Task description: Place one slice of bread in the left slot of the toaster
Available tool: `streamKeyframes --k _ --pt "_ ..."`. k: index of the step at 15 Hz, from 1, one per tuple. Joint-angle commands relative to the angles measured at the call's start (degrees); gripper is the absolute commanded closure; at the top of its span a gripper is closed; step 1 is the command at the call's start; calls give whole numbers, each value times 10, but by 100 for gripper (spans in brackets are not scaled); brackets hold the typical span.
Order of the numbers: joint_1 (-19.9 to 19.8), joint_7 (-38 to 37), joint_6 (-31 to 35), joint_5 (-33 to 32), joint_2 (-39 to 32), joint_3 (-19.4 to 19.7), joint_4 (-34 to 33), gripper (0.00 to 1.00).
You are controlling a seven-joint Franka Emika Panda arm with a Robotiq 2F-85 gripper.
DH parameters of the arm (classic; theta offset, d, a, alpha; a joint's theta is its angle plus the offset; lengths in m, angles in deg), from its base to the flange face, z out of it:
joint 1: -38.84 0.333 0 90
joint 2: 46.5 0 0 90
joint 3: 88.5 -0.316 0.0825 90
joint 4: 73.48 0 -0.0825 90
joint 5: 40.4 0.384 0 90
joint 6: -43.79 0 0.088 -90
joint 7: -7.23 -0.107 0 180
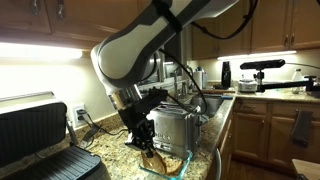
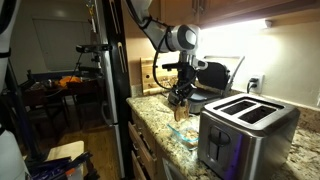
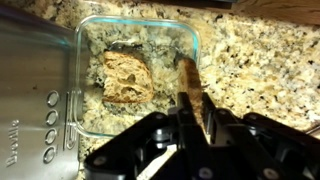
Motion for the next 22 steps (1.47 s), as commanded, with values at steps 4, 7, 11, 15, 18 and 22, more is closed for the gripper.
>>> streamKeyframes --k 4,7,11,15,18,22 --pt "6 -15 23 4 117 -11 87 94" --pt "7 -19 27 3 154 -18 112 94" --pt "4 -32 35 -1 209 -23 145 94" --pt "-3 -52 39 -11 265 -22 169 94" --pt "-13 -70 35 -21 296 -19 180 94" --pt "-34 -109 29 -54 317 -14 185 94"
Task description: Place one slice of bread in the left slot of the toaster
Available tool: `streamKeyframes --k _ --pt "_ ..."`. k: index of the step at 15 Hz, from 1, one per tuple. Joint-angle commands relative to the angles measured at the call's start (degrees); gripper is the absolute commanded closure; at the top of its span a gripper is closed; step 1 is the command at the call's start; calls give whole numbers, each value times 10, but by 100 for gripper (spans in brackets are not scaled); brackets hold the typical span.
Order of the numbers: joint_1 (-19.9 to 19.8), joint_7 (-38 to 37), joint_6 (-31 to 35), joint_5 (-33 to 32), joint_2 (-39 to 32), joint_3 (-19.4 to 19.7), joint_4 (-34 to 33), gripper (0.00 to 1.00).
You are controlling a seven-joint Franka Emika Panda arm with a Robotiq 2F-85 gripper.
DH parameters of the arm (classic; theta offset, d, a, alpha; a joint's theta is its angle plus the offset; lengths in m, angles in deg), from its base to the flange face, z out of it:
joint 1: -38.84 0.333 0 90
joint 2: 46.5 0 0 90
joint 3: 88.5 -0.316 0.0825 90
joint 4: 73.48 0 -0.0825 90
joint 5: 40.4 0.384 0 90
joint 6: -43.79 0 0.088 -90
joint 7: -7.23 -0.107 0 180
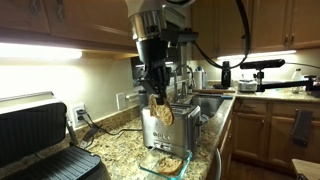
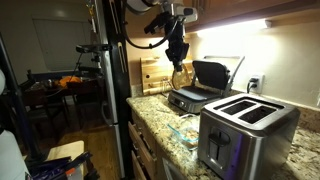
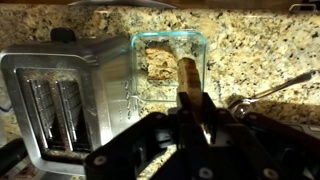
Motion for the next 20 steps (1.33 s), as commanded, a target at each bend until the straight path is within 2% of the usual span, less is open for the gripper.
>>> streamKeyframes --k 1,12,20 --pt "-23 -42 11 -29 38 5 34 94" --pt "-69 -90 -4 -88 17 28 4 94" --pt "-78 -25 -20 -72 9 49 -13 94"
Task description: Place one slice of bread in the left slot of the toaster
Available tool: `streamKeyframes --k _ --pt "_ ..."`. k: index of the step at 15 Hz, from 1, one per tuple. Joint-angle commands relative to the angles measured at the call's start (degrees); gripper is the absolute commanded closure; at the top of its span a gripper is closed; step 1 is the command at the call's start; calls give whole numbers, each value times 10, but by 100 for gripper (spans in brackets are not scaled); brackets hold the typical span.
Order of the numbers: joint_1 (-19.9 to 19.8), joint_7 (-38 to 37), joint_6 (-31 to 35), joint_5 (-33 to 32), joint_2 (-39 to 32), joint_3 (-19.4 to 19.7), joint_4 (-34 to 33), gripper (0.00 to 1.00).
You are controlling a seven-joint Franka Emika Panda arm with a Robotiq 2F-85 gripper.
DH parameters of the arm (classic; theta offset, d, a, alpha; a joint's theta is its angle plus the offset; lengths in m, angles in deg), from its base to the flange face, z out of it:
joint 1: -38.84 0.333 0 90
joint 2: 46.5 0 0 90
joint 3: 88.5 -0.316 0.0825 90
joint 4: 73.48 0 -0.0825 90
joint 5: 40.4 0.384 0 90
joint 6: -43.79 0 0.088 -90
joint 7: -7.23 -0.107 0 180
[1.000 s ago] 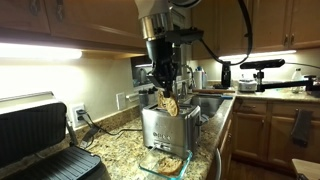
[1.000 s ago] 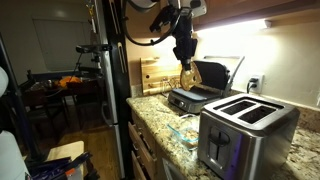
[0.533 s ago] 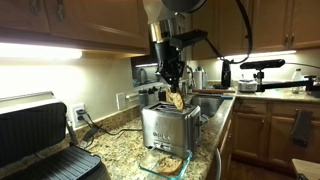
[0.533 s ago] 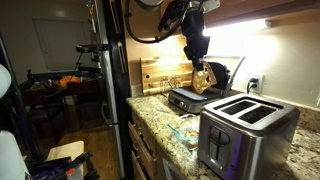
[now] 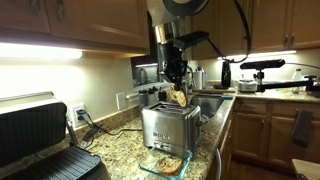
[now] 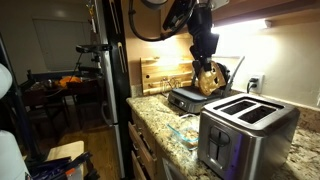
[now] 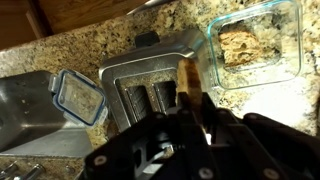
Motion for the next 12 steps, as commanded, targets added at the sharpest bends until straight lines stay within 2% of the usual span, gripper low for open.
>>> streamKeyframes --k 1,12 --pt "-6 47 -21 7 -1 7 -15 94" --pt "-6 102 -17 7 -52 17 -64 94"
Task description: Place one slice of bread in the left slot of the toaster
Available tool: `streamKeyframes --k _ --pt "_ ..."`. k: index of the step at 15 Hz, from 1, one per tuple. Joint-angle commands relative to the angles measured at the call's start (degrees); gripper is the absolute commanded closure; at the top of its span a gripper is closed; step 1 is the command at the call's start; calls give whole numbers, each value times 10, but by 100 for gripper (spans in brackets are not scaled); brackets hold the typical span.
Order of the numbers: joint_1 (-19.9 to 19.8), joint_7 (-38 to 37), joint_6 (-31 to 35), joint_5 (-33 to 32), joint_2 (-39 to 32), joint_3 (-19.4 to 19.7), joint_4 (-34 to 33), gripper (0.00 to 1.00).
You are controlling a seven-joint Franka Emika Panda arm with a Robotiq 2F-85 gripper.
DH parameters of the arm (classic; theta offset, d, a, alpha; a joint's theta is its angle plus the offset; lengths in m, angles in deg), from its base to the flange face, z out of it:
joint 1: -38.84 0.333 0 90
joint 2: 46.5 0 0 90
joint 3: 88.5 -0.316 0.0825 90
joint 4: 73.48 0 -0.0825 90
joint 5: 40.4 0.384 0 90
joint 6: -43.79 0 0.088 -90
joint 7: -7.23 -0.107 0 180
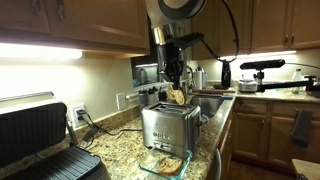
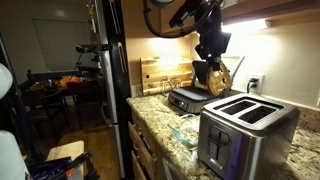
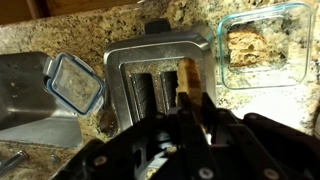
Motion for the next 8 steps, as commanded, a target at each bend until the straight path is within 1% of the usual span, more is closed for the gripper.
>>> streamKeyframes --k 1,8 --pt "-3 18 -12 6 -29 3 -34 94" --pt "-4 11 -16 7 -68 14 -63 94"
